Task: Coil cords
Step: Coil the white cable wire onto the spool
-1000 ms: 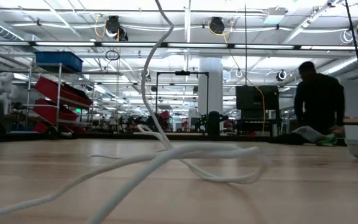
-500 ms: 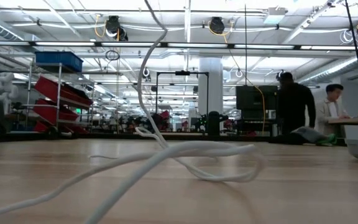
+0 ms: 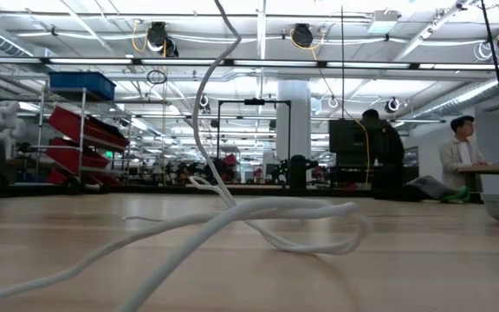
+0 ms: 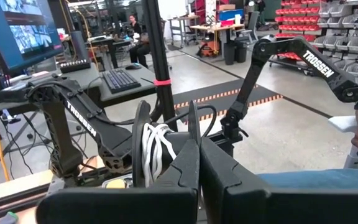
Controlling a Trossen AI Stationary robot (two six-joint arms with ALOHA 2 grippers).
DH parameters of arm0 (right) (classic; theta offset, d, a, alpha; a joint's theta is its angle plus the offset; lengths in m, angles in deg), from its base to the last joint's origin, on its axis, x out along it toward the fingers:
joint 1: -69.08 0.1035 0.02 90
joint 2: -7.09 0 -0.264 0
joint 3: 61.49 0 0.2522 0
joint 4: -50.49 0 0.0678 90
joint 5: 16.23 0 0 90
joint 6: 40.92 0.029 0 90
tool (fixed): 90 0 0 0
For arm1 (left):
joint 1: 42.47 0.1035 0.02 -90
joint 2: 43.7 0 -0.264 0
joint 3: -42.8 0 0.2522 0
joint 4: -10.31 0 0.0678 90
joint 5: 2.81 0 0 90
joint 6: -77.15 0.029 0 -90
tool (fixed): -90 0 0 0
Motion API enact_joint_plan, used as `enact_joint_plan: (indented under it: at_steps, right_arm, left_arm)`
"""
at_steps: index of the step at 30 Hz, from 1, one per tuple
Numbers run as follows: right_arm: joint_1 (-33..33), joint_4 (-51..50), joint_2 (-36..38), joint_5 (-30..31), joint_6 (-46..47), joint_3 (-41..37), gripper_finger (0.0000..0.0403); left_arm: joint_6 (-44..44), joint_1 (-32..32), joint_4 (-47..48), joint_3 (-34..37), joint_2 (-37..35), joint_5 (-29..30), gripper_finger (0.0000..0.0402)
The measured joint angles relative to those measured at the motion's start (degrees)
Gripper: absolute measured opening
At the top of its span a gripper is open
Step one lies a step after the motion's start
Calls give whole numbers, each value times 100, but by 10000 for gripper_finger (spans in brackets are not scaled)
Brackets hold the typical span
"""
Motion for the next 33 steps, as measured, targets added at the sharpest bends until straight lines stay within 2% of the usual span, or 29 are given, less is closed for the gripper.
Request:
enact_joint_plan:
  at_steps: [6, 9, 13, 23, 28, 33]
  right_arm:
    - [0, 0, 0, -19, -13, 0, 15]
    - [-2, 0, 0, -19, -20, -2, 3]
    - [-2, -4, 0, -21, -22, -2, 19]
    - [-72, -4, -20, -33, 7, -2, 96]
    - [-159, 38, -93, -316, 153, -4, 97]
    - [-188, 49, -102, -262, 171, -4, 69]
  left_arm:
    - [0, -1, 2, 1, 0, -15, 2]
    - [0, -1, 1, 2, 0, -15, 2]
    - [0, 1, 2, 2, 0, -15, 2]
    - [1, 0, 2, 2, 0, -15, 2]
    - [1, -4, 2, 2, 2, -15, 2]
    - [0, -26, 18, 2, 2, -41, 2]
